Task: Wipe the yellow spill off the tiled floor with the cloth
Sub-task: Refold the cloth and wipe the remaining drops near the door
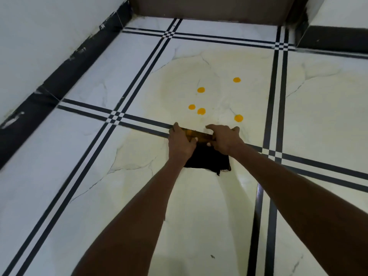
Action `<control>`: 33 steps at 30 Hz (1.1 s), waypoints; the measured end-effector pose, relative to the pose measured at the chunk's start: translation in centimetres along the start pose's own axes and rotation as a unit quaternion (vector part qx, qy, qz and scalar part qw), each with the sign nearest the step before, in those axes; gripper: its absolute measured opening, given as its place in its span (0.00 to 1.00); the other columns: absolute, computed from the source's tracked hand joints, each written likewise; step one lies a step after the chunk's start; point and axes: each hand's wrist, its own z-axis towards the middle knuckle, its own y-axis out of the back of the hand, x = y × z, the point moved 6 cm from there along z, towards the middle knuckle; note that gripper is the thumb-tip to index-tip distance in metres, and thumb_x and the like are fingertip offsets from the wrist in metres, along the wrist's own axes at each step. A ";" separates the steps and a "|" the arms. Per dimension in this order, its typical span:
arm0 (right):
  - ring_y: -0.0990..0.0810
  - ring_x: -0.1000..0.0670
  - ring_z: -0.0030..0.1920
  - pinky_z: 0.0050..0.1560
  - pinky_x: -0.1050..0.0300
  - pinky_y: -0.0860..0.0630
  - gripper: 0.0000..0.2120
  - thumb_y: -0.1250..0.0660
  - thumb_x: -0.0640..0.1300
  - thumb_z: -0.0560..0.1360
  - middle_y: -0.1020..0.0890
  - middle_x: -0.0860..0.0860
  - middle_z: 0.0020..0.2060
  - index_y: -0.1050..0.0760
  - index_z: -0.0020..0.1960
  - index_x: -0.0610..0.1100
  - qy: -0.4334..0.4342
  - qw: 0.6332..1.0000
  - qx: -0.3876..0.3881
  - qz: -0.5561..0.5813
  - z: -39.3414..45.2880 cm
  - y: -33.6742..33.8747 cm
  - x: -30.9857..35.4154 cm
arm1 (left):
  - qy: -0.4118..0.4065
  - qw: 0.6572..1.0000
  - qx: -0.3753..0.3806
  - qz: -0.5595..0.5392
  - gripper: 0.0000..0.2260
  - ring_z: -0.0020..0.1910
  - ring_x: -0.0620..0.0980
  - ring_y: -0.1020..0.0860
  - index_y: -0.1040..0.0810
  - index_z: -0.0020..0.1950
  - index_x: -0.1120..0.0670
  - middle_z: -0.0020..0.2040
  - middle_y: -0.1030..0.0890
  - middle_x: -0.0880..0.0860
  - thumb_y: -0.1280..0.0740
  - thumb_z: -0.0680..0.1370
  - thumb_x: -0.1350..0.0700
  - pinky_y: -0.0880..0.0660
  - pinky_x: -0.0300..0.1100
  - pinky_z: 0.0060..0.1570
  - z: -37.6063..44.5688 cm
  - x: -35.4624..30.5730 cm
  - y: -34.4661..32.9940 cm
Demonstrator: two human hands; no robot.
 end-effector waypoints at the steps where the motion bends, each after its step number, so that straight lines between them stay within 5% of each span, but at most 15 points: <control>1: 0.27 0.43 0.72 0.72 0.41 0.40 0.24 0.30 0.48 0.80 0.22 0.48 0.68 0.29 0.75 0.50 -0.006 1.000 0.005 -0.003 -0.2 0.1 -0.1 | 0.033 0.999 0.015 -0.011 0.32 0.69 0.62 0.25 0.36 0.75 0.64 0.69 0.25 0.63 0.26 0.77 0.55 0.26 0.51 0.67 0.5 -0.3 0.0; 5: 0.23 0.41 0.65 0.67 0.41 0.31 0.14 0.28 0.50 0.79 0.20 0.45 0.60 0.18 0.63 0.47 -0.018 0.998 -0.024 0.047 -1.2 3.9 -0.9 | 0.012 0.995 0.050 -0.088 0.12 0.56 0.56 0.16 0.15 0.56 0.59 0.53 0.14 0.58 0.24 0.75 0.55 0.19 0.48 0.59 2.0 -2.0 2.8; 7: 0.21 0.39 0.60 0.62 0.41 0.23 0.16 0.23 0.50 0.75 0.21 0.42 0.57 0.16 0.60 0.45 0.018 0.994 -0.072 0.081 -2.2 7.5 -0.5 | -0.049 0.988 0.057 -0.135 0.09 0.53 0.52 0.16 0.15 0.53 0.56 0.51 0.14 0.54 0.24 0.76 0.54 0.19 0.50 0.60 2.1 -3.5 5.4; 11: 0.20 0.42 0.58 0.59 0.41 0.20 0.15 0.22 0.48 0.75 0.18 0.44 0.56 0.17 0.59 0.45 0.065 0.993 -0.078 0.062 -4.3 12.3 0.9 | -0.178 0.964 0.078 -0.179 0.06 0.53 0.44 0.18 0.17 0.52 0.56 0.49 0.15 0.46 0.24 0.77 0.57 0.22 0.38 0.55 0.3 -6.3 9.5; 14: 0.19 0.44 0.54 0.54 0.45 0.20 0.14 0.22 0.52 0.74 0.16 0.48 0.51 0.17 0.56 0.50 0.060 0.998 -0.010 0.003 -6.3 12.7 2.0 | -0.210 0.955 0.132 -0.162 0.06 0.50 0.44 0.18 0.17 0.52 0.56 0.47 0.15 0.49 0.24 0.76 0.59 0.23 0.35 0.50 -1.2 -5.5 9.8; 18: 0.17 0.45 0.53 0.53 0.51 0.22 0.17 0.30 0.59 0.79 0.16 0.47 0.50 0.16 0.58 0.48 0.054 0.965 0.214 -0.142 -8.4 7.0 3.4 | -0.181 0.929 0.318 -0.062 0.12 0.55 0.49 0.16 0.16 0.56 0.56 0.52 0.13 0.51 0.24 0.75 0.65 0.18 0.43 0.57 -2.5 0.0 6.8; 20: 0.15 0.47 0.47 0.56 0.50 0.19 0.20 0.36 0.59 0.82 0.15 0.47 0.46 0.16 0.55 0.44 0.006 0.948 0.301 -0.108 -8.9 4.1 2.8 | -0.154 0.933 0.326 -0.019 0.12 0.55 0.49 0.16 0.17 0.57 0.55 0.55 0.14 0.52 0.26 0.76 0.66 0.18 0.46 0.59 -2.1 3.4 6.4; 21: 0.16 0.49 0.43 0.56 0.50 0.18 0.20 0.36 0.59 0.83 0.15 0.49 0.44 0.16 0.55 0.43 -0.012 0.953 0.292 -0.079 -8.5 3.0 2.6 | -0.146 0.948 0.282 -0.001 0.11 0.55 0.49 0.16 0.17 0.57 0.54 0.56 0.14 0.52 0.27 0.77 0.65 0.19 0.49 0.61 -1.4 5.2 6.9; 23: 0.18 0.49 0.44 0.52 0.50 0.19 0.19 0.36 0.57 0.83 0.15 0.47 0.46 0.16 0.55 0.43 -0.015 0.988 0.147 -0.049 -7.0 1.8 1.9 | -0.125 0.982 0.137 0.028 0.09 0.54 0.50 0.18 0.18 0.58 0.55 0.56 0.15 0.53 0.29 0.79 0.62 0.21 0.52 0.64 0.0 8.5 8.7; 26: 0.20 0.43 0.64 0.63 0.46 0.23 0.19 0.36 0.55 0.83 0.18 0.44 0.62 0.20 0.68 0.46 -0.007 0.999 -0.038 0.005 -6.6 -0.9 1.1 | -0.099 0.992 -0.023 0.080 0.13 0.63 0.58 0.23 0.22 0.64 0.59 0.63 0.19 0.58 0.30 0.80 0.59 0.25 0.54 0.67 1.4 12.3 11.4; 28: 0.35 0.39 0.80 0.79 0.40 0.36 0.28 0.40 0.58 0.84 0.32 0.41 0.78 0.32 0.80 0.46 0.011 0.999 -0.045 -0.001 -7.1 -4.1 1.1 | -0.079 0.988 -0.059 0.118 0.17 0.69 0.63 0.27 0.25 0.70 0.59 0.69 0.23 0.60 0.32 0.82 0.56 0.28 0.57 0.69 1.8 14.3 12.2; 30: 0.47 0.40 0.84 0.84 0.38 0.49 0.31 0.49 0.60 0.86 0.42 0.41 0.84 0.41 0.84 0.46 0.032 0.995 -0.092 -0.033 -6.6 -5.9 1.1 | -0.089 0.978 -0.077 0.173 0.22 0.74 0.66 0.31 0.29 0.75 0.59 0.74 0.27 0.62 0.37 0.84 0.51 0.31 0.62 0.72 1.6 15.9 11.9; 33: 0.44 0.39 0.84 0.83 0.34 0.50 0.34 0.57 0.62 0.86 0.40 0.39 0.83 0.41 0.84 0.43 0.008 0.982 -0.171 -0.074 -2.2 -5.8 1.8 | -0.131 0.958 -0.106 0.230 0.26 0.81 0.65 0.39 0.37 0.81 0.57 0.80 0.34 0.63 0.49 0.86 0.46 0.43 0.62 0.80 0.9 17.1 9.7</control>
